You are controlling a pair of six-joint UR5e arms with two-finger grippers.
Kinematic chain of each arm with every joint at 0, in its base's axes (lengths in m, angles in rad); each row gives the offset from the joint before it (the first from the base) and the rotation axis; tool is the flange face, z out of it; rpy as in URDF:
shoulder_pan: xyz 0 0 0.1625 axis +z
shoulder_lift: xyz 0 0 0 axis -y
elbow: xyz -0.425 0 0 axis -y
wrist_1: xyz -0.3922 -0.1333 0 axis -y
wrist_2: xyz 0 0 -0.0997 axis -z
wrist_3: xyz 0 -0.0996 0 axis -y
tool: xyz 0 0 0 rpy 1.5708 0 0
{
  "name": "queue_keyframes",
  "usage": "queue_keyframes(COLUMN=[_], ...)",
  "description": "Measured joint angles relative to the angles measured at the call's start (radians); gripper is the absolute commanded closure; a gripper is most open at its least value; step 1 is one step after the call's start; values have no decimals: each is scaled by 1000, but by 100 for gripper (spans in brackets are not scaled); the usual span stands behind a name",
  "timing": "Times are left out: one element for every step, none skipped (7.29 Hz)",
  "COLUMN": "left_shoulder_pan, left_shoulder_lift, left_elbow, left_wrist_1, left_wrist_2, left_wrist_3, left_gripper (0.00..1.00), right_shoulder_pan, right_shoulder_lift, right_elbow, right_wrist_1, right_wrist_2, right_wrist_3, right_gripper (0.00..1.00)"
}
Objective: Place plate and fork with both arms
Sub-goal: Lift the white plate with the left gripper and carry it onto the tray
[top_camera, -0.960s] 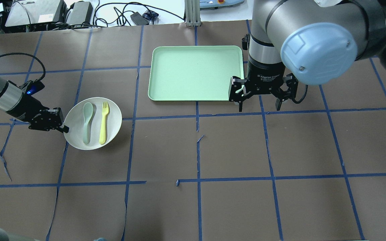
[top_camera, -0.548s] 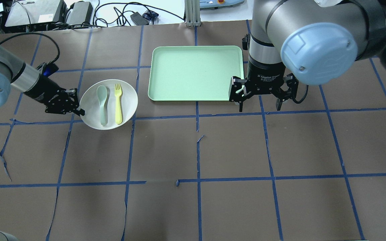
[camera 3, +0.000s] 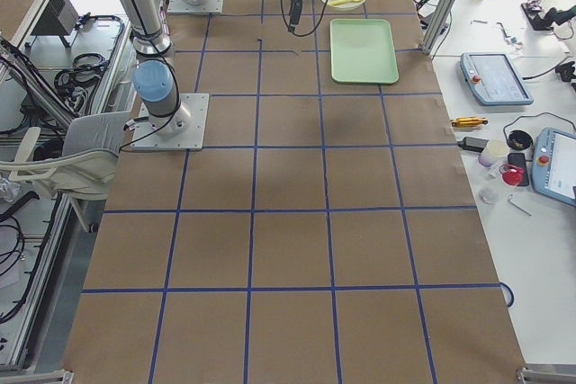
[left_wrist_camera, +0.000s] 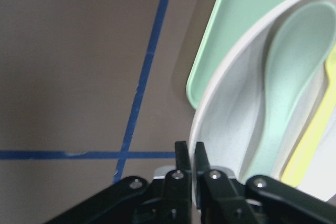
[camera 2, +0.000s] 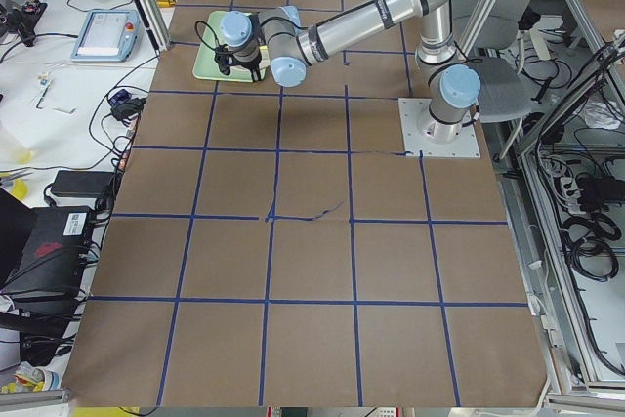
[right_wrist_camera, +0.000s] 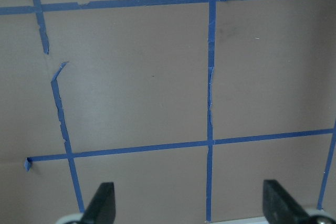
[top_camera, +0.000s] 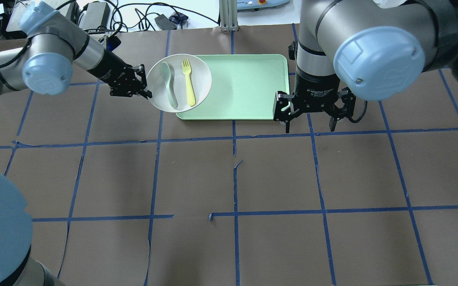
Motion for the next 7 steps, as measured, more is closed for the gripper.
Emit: queue_keyframes(left_shoulder_pan=[-45,-86,-122,-152,-174,-189,-199], left_shoulder_lift=[-55,-112,-163,-200,-227,-244,-257], left_elbow=[41,94,136,164,179,186,190], left_wrist_1=[50,72,81,85,87,93,102], left_wrist_2=[-2,0,4,8,10,10,10], left_wrist_3=[-53,-81,-92,-99,-105,-109,-109], left_gripper=[100,100,100,100,100,100,100], right_shoulder_pan=[0,0,0,1,1,1,1], right_shoulder_lift=[0,0,0,1,1,1,1], right_elbow=[0,0,0,2,4,7,8], right_wrist_1=[1,1,1,1,0,-3,-6], right_wrist_2=[0,-1,0,0,1,1,1], right_wrist_3=[-2,-3,-3,-3,-3,-2,-1], right_gripper=[0,0,0,0,0,0,0])
